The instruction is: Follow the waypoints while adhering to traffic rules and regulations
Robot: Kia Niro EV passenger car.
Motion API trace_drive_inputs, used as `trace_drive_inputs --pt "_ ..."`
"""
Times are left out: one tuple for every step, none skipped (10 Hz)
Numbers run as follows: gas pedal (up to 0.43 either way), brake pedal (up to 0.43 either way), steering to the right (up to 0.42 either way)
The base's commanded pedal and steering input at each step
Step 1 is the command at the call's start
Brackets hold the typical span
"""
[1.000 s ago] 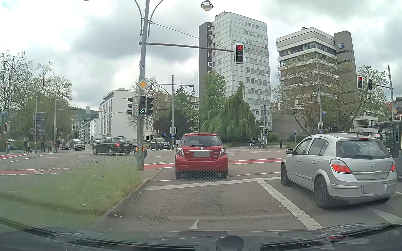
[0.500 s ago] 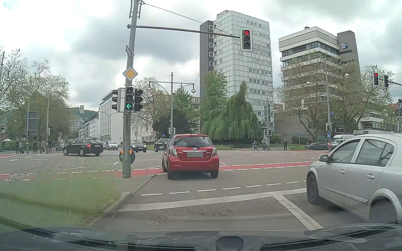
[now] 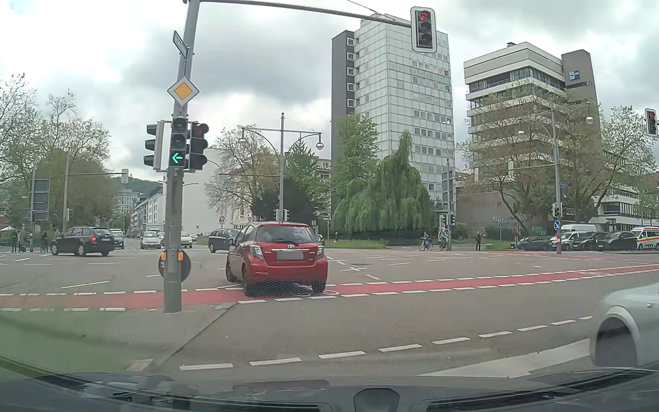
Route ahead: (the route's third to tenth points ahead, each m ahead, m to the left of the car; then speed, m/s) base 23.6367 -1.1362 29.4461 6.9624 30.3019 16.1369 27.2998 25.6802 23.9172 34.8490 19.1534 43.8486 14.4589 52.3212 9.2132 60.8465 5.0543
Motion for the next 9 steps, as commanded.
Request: trace_drive_inputs --pt "0.11 0.0 -0.016" --pt "0.11 0.0 -0.02" --pt "0.11 0.0 -0.025" --pt "0.11 0.0 -0.035" --pt "0.11 0.0 -0.042" --pt "0.11 0.0 -0.053" --pt "0.11 0.0 -0.061" --pt "0.11 0.0 -0.068" --pt "0.11 0.0 -0.077"
